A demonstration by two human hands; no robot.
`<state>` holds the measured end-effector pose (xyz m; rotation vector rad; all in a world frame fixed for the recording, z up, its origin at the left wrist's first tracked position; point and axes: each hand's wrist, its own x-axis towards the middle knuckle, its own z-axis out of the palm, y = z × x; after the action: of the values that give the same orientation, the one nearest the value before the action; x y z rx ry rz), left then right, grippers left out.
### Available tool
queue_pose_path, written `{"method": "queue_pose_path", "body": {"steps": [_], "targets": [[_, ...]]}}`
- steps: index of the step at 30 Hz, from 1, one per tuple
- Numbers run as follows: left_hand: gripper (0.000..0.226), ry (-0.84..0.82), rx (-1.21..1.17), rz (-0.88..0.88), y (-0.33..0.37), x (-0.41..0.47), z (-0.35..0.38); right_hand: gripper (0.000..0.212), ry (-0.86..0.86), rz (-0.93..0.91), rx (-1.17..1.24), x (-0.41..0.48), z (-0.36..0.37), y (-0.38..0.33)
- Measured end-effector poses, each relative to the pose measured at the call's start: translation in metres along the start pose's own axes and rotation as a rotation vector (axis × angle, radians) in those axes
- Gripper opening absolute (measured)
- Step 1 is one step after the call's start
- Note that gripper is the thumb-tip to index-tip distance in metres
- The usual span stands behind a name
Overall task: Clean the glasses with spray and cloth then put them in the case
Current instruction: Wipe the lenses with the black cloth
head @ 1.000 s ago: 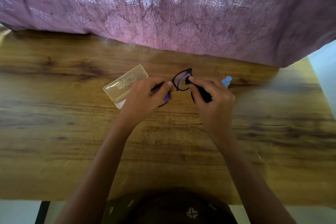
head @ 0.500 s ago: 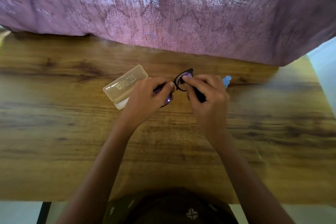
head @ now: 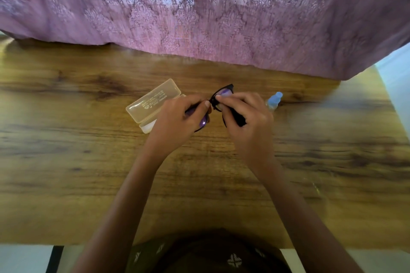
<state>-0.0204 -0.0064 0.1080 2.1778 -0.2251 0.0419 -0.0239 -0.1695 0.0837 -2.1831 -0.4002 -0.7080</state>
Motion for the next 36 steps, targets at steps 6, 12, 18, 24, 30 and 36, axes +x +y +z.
{"method": "queue_pose_path", "body": {"steps": [6,12,18,24,30,36], "targets": [[0.02,-0.009,-0.023,0.0,0.004,-0.002,-0.001,0.017,0.034,0.079,-0.011,0.01,-0.003,0.009],[0.019,0.002,-0.009,-0.005,-0.002,-0.001,-0.001,0.016,-0.004,-0.002,-0.004,0.005,0.001,-0.001],[0.019,0.017,-0.001,-0.002,0.001,-0.002,-0.003,0.017,0.002,0.041,-0.018,0.013,0.0,0.004],[0.021,0.004,-0.008,-0.004,0.003,-0.003,-0.003,0.017,-0.001,0.074,-0.017,0.015,-0.002,0.009],[0.018,0.009,-0.018,-0.013,0.0,-0.005,-0.002,0.016,-0.046,-0.035,0.016,0.006,0.003,-0.002],[0.023,0.006,-0.071,-0.039,0.0,-0.006,-0.002,0.018,-0.028,0.06,-0.001,0.015,-0.002,0.008]]}}
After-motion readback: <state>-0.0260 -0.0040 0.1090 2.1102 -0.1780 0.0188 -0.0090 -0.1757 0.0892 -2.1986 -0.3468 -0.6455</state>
